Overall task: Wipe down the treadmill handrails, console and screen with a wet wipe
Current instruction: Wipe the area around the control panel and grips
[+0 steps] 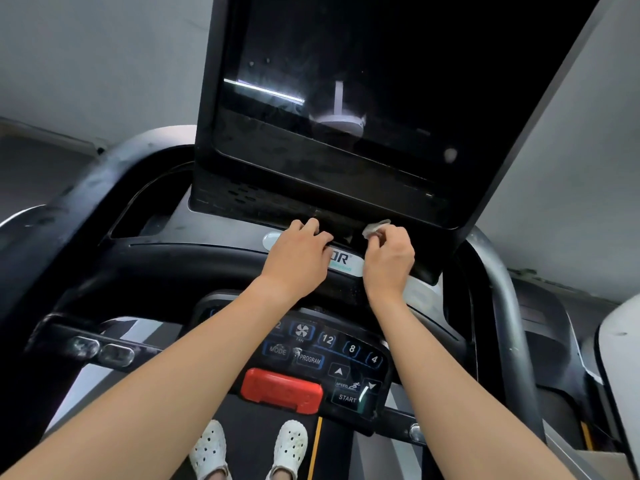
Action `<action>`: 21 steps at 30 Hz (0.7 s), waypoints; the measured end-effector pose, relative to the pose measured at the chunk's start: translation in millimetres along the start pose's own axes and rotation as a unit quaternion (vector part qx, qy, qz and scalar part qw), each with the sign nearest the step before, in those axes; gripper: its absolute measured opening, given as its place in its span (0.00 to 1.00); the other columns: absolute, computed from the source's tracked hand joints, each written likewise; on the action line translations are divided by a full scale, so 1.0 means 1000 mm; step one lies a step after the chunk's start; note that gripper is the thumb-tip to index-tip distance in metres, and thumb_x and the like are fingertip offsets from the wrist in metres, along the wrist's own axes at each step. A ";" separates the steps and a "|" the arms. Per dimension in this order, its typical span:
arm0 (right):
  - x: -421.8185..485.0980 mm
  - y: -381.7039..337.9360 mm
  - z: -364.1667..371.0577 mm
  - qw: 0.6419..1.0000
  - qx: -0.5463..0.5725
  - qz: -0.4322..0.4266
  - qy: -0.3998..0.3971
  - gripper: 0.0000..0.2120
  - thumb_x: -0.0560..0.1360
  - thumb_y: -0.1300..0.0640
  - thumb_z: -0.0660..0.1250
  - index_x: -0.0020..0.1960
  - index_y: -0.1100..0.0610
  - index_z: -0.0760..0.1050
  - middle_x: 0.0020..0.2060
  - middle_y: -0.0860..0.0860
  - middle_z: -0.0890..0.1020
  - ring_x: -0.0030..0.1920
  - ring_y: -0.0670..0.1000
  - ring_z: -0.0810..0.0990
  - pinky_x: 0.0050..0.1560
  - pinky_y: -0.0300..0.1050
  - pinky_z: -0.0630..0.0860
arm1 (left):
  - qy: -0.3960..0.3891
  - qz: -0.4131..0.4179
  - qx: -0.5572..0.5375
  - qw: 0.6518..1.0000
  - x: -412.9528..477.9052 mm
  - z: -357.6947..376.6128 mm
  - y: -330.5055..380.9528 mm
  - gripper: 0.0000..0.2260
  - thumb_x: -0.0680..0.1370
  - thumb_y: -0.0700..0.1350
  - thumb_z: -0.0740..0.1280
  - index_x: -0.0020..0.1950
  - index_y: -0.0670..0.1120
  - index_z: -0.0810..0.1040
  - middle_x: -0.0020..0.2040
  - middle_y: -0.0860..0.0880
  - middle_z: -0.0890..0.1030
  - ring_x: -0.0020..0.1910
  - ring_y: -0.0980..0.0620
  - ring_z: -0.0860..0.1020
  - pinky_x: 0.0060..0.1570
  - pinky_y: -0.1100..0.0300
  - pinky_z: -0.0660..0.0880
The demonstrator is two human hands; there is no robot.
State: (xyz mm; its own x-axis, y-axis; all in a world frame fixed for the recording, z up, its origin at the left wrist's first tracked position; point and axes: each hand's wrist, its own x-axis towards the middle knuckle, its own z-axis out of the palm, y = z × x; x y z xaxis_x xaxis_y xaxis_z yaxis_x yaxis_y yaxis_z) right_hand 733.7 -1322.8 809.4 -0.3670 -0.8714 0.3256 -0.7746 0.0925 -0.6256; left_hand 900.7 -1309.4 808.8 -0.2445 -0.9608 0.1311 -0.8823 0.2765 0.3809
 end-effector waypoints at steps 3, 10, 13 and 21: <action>0.000 -0.022 0.016 0.996 -0.004 -0.079 -0.048 0.08 0.79 0.66 0.66 0.41 0.59 0.79 0.39 0.48 0.75 0.37 0.45 0.71 0.39 0.30 0.65 | 0.001 -0.025 -0.035 0.999 -0.001 -0.006 -0.004 0.22 0.84 0.55 0.63 0.74 0.46 0.73 0.67 0.48 0.76 0.65 0.47 0.72 0.65 0.53 0.71; 0.005 -0.005 0.005 0.996 -0.020 -0.079 -0.019 0.07 0.78 0.65 0.67 0.43 0.59 0.81 0.39 0.48 0.76 0.38 0.46 0.72 0.40 0.33 0.65 | 0.045 -0.104 0.044 0.993 -0.003 -0.020 -0.015 0.23 0.81 0.59 0.65 0.70 0.45 0.75 0.71 0.45 0.72 0.70 0.43 0.69 0.66 0.49 0.70; 0.002 0.003 -0.001 1.000 -0.012 -0.001 0.009 0.09 0.79 0.65 0.66 0.41 0.58 0.78 0.39 0.47 0.75 0.38 0.46 0.72 0.39 0.34 0.68 | 0.029 -0.117 0.043 0.992 -0.005 -0.020 -0.025 0.27 0.82 0.61 0.64 0.72 0.44 0.73 0.75 0.43 0.69 0.71 0.42 0.70 0.68 0.49 0.70; 0.003 -0.017 0.010 0.992 -0.024 -0.121 -0.042 0.07 0.77 0.67 0.68 0.41 0.60 0.78 0.39 0.47 0.75 0.36 0.43 0.71 0.42 0.33 0.70 | 0.011 -0.103 0.081 0.991 -0.003 -0.021 -0.022 0.25 0.83 0.62 0.62 0.70 0.44 0.73 0.69 0.43 0.72 0.64 0.43 0.73 0.63 0.50 0.72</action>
State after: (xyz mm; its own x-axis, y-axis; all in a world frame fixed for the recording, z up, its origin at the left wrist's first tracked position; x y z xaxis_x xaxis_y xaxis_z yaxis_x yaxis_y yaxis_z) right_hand 751.0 -1331.8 813.4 -0.1253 -0.9080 0.3999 -0.8585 -0.1027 -0.5024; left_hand 929.7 -1311.9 818.7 -0.0456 -0.9952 0.0865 -0.9660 0.0660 0.2499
